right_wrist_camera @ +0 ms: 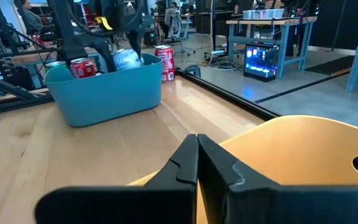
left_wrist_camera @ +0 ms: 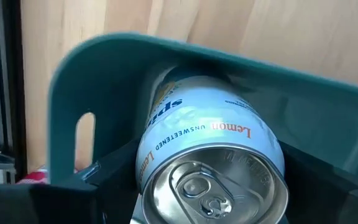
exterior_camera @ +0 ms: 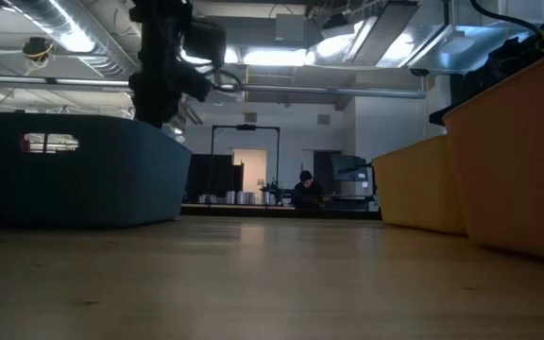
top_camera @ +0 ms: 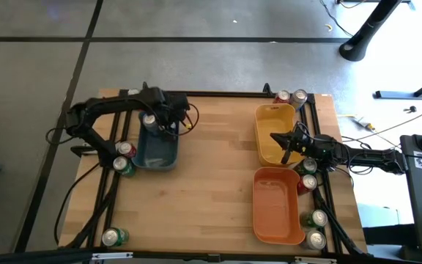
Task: Sort soda cans
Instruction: Put the bottom left blue-white soda can into the blue bin, then put the bottom blue-white soda can into the blue bin
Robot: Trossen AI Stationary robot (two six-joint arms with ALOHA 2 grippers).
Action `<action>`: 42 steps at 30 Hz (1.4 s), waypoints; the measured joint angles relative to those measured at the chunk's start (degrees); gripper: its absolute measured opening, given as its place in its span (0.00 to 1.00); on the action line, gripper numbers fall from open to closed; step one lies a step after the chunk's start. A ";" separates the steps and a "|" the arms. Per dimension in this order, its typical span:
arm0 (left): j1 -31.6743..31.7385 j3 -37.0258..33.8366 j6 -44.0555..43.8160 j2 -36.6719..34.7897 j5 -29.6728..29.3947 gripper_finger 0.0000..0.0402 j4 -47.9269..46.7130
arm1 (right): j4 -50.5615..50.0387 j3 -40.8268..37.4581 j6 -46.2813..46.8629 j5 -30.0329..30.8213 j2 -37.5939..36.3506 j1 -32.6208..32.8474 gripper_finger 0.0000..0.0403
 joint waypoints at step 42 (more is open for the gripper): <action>-1.61 3.26 2.23 -0.59 -8.51 0.91 1.08 | 0.56 0.00 -0.17 0.87 0.02 -0.01 0.02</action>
